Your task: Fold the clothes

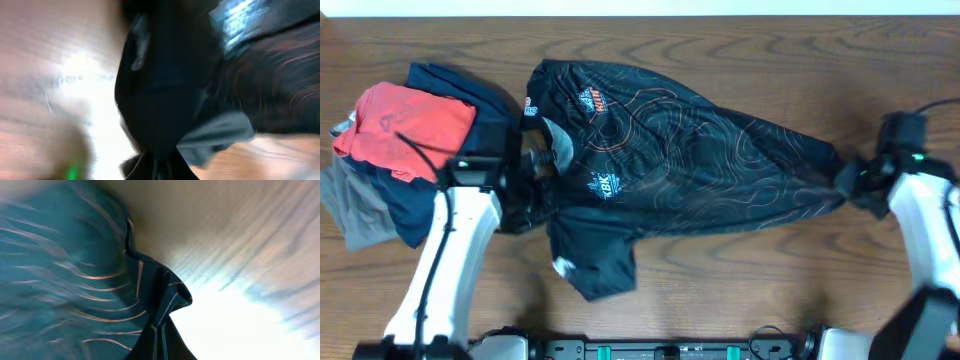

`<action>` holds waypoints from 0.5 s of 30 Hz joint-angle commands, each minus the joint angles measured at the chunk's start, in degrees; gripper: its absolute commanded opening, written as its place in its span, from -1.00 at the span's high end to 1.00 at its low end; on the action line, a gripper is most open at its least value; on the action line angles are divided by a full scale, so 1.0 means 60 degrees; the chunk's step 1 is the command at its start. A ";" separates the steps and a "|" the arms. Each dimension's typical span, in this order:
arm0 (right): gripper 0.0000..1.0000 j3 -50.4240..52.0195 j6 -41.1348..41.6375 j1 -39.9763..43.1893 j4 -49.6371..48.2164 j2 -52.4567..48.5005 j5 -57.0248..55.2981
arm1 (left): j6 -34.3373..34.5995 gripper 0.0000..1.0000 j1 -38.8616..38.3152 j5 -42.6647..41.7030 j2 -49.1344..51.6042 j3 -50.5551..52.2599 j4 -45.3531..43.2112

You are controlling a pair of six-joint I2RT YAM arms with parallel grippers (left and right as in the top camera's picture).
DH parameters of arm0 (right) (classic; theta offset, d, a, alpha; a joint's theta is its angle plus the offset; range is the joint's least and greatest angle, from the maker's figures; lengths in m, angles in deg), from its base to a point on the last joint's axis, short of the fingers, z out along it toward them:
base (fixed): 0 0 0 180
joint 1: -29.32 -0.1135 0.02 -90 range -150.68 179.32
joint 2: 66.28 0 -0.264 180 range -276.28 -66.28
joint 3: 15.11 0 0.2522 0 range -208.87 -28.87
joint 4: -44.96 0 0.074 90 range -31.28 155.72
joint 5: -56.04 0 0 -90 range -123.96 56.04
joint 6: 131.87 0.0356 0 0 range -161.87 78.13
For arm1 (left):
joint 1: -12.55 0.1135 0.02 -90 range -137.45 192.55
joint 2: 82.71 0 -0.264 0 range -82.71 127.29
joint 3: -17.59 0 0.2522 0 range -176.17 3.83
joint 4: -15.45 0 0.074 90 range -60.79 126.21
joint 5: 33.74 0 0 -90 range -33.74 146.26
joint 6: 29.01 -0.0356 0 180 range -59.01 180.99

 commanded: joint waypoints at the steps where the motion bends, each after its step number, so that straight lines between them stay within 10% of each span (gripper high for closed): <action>1: 0.98 -0.1188 -0.1089 0.0135 0.0670 0.1341 0.0331 | -0.0663 0.87 0.0040 -0.0153 -0.0794 -0.1596 0.0372; 15: 0.98 -0.4452 -0.1421 0.0135 0.2142 0.4120 -0.0047 | -0.0659 0.88 0.0040 -0.0113 -0.3104 -0.6685 0.0696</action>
